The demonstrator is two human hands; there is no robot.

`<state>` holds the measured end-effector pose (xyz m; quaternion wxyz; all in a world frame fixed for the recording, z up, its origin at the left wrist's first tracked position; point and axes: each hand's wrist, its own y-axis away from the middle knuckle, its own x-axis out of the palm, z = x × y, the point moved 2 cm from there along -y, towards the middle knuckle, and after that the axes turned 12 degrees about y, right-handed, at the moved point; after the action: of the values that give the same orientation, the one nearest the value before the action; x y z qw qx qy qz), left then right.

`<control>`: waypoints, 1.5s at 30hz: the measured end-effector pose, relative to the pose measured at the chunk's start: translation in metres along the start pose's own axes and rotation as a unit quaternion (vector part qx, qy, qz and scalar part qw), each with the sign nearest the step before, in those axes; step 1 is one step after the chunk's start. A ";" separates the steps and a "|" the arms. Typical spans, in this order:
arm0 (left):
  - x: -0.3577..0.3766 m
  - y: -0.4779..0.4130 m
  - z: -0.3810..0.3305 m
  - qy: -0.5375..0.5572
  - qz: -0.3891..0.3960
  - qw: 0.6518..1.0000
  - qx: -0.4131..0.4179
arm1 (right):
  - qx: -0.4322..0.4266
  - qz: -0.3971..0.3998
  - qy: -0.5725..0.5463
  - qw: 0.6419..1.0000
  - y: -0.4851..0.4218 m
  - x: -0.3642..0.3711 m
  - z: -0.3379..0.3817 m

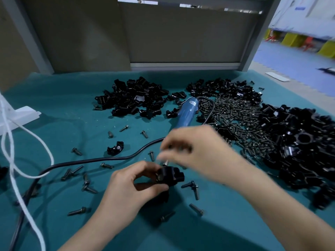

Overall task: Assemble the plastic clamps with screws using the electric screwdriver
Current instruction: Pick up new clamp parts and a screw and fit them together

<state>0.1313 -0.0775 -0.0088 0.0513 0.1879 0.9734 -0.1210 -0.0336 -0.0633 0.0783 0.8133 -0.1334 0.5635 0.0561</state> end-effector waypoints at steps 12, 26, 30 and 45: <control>0.000 -0.001 0.011 0.111 0.012 0.992 -0.055 | 0.246 0.024 0.145 0.958 0.036 0.000 -0.165; 0.002 -0.002 0.010 0.102 -0.002 0.994 -0.038 | 0.228 0.008 0.114 0.967 0.045 -0.001 -0.179; 0.003 -0.003 0.009 0.096 -0.004 0.995 -0.035 | 0.214 0.081 0.151 0.962 0.050 -0.004 -0.173; 0.004 -0.005 0.013 0.108 -0.012 0.994 -0.020 | 0.164 0.066 0.147 0.973 0.046 0.011 -0.149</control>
<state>0.1264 -0.0836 -0.0205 -0.0518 0.1872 0.9776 -0.0812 -0.1752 -0.0621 0.0120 0.7270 0.0324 0.6859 -0.0038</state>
